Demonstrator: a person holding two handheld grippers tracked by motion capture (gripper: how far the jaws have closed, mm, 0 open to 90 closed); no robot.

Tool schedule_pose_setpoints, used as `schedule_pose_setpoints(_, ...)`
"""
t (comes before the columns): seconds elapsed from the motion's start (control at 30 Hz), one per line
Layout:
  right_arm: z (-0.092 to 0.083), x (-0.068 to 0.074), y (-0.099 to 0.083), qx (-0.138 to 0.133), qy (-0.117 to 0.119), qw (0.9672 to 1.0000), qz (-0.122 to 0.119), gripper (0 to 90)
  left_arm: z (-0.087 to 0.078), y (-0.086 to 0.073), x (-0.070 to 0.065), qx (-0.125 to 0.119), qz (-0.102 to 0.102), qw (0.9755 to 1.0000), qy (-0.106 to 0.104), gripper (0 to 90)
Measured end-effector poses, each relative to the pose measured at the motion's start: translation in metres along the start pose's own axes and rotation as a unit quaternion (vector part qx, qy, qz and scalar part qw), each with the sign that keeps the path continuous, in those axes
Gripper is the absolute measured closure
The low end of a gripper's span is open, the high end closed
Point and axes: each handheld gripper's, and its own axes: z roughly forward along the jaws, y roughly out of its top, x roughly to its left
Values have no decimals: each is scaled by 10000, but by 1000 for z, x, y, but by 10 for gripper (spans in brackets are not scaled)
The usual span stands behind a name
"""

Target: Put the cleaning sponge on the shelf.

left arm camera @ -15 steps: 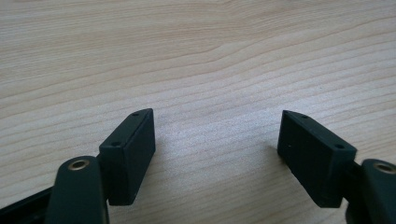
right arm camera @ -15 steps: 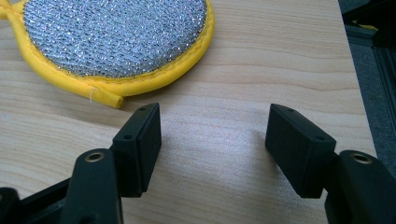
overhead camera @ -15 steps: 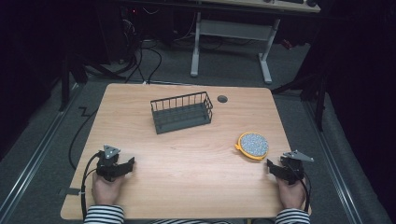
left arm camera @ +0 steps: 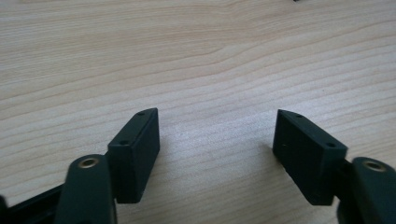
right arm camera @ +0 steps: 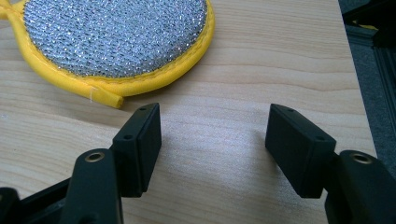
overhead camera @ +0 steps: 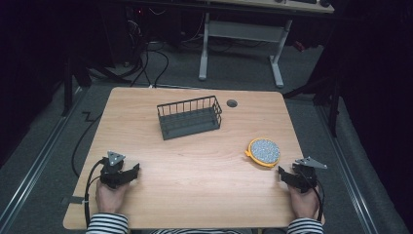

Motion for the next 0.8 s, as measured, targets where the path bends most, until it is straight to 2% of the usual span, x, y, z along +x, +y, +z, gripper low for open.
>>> schedule_pose_setpoints(0.03,0,0,0,1,0,10000,-1,361,0,1,1,16,-155,9999,-31,338)
schedule_pose_setpoints(0.07,0,0,0,2,0,10000,4,361,0,1,1,16,-155,9999,-31,341)
schedule_pose_setpoints(0.1,0,0,0,1,0,10000,-1,361,0,4,1,43,-256,9996,-117,353)
schedule_pose_setpoints(0.27,0,0,0,10,7,10000,21,361,-1,15,-3,66,-173,9995,-252,361)
schedule_pose_setpoints(0.37,0,0,0,8,5,10000,13,361,-3,35,-7,-11,-181,9990,-398,360)
schedule_pose_setpoints(0.4,0,0,0,8,5,10000,13,361,-3,35,-7,-11,-181,9990,-398,360)
schedule_pose_setpoints(0.43,0,0,0,8,7,10000,12,362,-3,46,-10,-89,-135,9986,-496,362)
schedule_pose_setpoints(0.47,0,0,0,8,8,10000,12,363,-3,52,-12,-101,-77,9987,-501,367)
schedule_pose_setpoints(0.53,0,0,0,7,10,10000,10,363,-3,57,-14,-98,-35,9985,-534,393)
schedule_pose_setpoints(0.6,0,0,0,9,12,10000,10,364,-2,72,-17,-105,9,9980,-625,404)
schedule_pose_setpoints(0.63,-1,0,0,20,7,10000,10,364,-2,85,-20,-127,20,9976,-676,406)
schedule_pose_setpoints(0.67,-1,0,0,20,9,10000,7,364,-2,85,-20,-127,20,9976,-676,406)
schedule_pose_setpoints(0.7,0,0,0,9,12,10000,10,364,-2,99,-21,-185,-15,9969,-771,405)
schedule_pose_setpoints(0.8,-1,0,0,20,9,10000,7,364,0,116,-20,-253,-109,9962,-827,406)
